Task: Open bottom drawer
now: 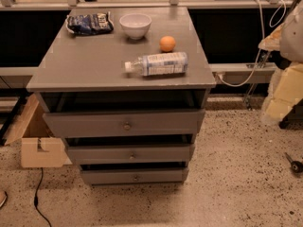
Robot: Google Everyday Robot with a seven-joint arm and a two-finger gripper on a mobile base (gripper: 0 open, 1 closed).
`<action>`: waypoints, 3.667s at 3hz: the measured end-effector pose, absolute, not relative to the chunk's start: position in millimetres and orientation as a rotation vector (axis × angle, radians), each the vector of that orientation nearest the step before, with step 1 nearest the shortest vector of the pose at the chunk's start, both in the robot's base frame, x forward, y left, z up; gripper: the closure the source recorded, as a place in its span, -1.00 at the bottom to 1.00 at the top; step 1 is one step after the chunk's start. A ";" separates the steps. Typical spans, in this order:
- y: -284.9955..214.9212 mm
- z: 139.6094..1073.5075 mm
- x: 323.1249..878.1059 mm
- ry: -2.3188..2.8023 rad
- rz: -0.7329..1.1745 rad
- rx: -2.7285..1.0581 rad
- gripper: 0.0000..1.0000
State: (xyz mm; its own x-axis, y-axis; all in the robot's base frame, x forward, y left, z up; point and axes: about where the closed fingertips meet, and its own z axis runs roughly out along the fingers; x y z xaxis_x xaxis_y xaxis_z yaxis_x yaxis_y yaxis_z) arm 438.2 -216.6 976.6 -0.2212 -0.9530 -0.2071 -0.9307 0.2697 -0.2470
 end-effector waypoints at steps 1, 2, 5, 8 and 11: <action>-216.5 976.5 438.2 2.231 -0.100 -1.724 -1.00; -205.5 938.4 439.1 2.227 -0.039 -1.732 -1.00; -144.9 794.1 426.6 2.209 0.269 -1.698 -1.00; -112.1 606.8 433.8 2.005 0.476 -1.813 -1.00; -87.4 525.5 435.6 1.966 0.620 -1.806 -1.00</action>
Offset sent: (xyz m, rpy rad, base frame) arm 0.0040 0.0412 -0.1511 0.1225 0.1179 0.0491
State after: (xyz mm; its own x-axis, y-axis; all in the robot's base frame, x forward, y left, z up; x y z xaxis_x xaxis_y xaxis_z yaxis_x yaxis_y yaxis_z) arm 435.6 -87.4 525.5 -0.0866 -0.8197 -0.5662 -0.9962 0.0677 0.0543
